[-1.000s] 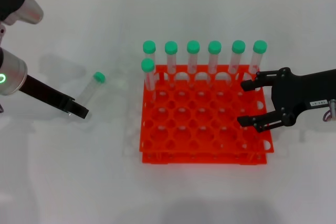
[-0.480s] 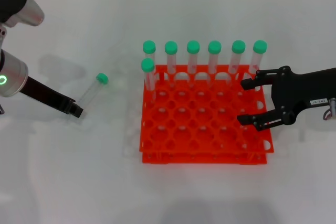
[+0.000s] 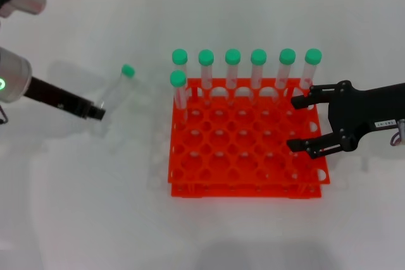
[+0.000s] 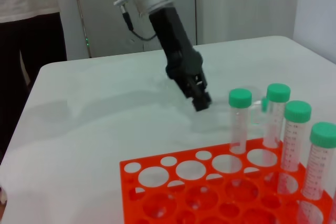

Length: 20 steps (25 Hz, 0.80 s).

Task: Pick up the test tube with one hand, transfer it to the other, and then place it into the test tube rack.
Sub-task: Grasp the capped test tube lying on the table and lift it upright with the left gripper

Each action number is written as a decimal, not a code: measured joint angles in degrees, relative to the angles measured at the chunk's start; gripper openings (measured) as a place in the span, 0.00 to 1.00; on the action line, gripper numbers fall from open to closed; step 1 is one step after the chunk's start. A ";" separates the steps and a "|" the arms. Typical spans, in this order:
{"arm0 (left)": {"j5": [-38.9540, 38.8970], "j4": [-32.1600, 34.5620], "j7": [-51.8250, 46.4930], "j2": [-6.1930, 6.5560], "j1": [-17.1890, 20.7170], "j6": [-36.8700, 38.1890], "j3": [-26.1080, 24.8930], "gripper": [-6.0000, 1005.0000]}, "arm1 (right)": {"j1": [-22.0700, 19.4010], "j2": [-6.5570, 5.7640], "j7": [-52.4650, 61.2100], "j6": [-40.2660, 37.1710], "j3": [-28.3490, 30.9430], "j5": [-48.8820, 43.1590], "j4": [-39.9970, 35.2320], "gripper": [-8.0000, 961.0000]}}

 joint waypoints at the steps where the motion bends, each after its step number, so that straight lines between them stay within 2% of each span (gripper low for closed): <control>1: -1.35 1.75 0.69 -0.25 1.01 -0.49 -0.07 0.19 | -0.01 0.00 -0.01 -0.04 0.00 0.00 0.00 0.88; 6: -9.00 8.03 5.22 -1.15 6.32 -6.45 0.18 0.19 | -0.07 0.08 -0.02 -0.06 0.00 0.07 0.00 0.88; 9: -13.98 8.77 7.41 -1.18 8.82 -11.60 0.43 0.19 | -0.30 0.26 -0.05 0.06 0.00 0.09 0.00 0.88; 12: -23.44 8.67 13.03 -1.17 11.82 -16.50 0.37 0.19 | -0.70 0.41 -0.11 0.04 0.00 0.13 -0.02 0.88; 16: -35.26 7.39 25.00 -1.17 14.30 -17.10 0.46 0.19 | -0.70 0.64 -0.40 0.14 0.00 0.21 -0.06 0.88; 19: -45.36 4.17 36.27 -1.04 14.74 -12.69 0.23 0.19 | -0.69 0.85 -0.83 0.18 -0.01 0.37 -0.08 0.88; 20: -45.36 4.17 36.27 -1.04 14.74 -12.69 0.23 0.19 | -0.69 0.88 -0.88 0.19 0.00 0.37 -0.08 0.88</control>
